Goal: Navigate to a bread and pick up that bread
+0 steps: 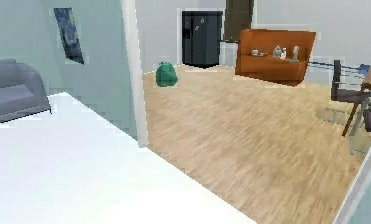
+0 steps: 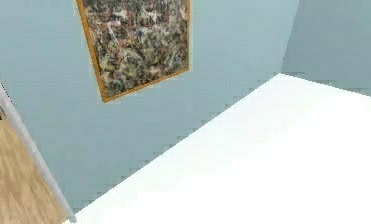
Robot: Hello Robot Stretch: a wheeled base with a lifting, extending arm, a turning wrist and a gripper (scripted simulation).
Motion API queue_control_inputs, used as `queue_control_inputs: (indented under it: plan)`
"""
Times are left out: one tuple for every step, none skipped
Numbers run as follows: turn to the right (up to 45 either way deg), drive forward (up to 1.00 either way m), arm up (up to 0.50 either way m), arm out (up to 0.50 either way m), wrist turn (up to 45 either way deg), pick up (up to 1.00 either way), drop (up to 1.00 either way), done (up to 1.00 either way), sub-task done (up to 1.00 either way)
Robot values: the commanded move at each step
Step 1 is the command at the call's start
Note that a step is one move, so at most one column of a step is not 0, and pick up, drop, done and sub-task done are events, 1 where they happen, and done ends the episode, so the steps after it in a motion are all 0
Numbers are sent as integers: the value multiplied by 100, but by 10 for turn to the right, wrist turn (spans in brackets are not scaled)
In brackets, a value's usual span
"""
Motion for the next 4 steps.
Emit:
queue_control_inputs:
  plan:
    - [90, 0, 0, 0, 0, 0, 0, 0, 0]
    - [0, 90, 0, 0, 0, 0, 0, 0, 0]
    - [420, 0, 0, 0, 0, 0, 0, 0, 0]
    - [0, 5, 0, 0, 0, 0, 0, 0, 0]
